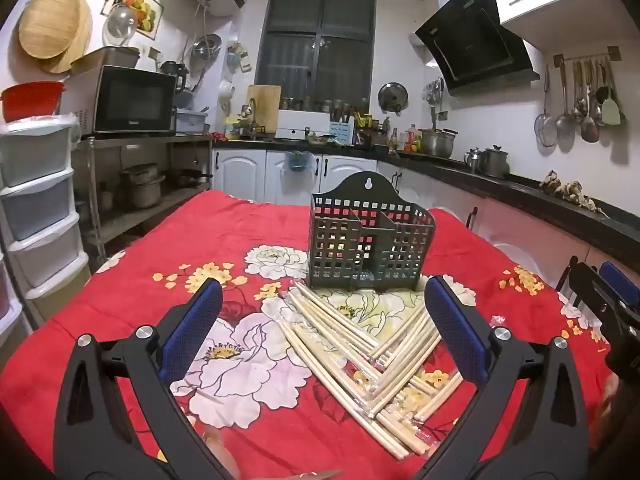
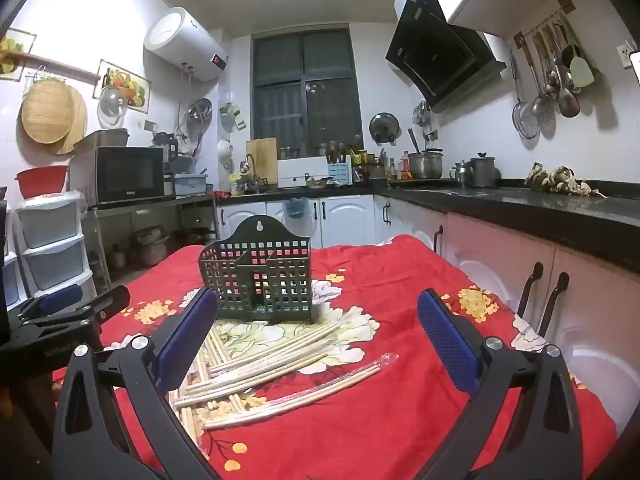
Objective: Organize utensils
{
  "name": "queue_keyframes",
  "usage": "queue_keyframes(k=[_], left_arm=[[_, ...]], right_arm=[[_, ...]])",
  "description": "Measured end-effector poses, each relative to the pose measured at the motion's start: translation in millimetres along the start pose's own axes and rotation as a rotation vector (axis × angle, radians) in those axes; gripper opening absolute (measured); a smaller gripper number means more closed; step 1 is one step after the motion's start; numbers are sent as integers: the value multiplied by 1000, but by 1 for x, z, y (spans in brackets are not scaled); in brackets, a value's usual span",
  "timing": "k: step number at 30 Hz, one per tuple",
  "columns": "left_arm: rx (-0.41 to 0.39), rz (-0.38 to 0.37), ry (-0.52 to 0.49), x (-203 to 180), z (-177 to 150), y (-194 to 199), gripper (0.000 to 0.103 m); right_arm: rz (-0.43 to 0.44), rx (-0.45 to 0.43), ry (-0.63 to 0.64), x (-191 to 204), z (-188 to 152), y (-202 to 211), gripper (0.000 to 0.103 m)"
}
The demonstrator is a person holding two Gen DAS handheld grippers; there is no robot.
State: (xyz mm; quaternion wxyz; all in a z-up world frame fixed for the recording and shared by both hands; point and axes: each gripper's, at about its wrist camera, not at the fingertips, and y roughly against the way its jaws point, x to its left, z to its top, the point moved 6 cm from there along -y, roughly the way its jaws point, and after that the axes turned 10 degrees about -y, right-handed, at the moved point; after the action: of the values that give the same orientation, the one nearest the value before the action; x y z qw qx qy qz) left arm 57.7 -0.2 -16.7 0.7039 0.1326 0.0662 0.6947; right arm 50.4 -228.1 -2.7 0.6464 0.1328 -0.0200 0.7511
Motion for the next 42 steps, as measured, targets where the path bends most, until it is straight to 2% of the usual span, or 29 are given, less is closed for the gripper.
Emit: queue_keyframes(k=[42], left_arm=[[1,4,16,2,-3,0,94]], right_arm=[[-4,-3,-2,0,4,4,97]])
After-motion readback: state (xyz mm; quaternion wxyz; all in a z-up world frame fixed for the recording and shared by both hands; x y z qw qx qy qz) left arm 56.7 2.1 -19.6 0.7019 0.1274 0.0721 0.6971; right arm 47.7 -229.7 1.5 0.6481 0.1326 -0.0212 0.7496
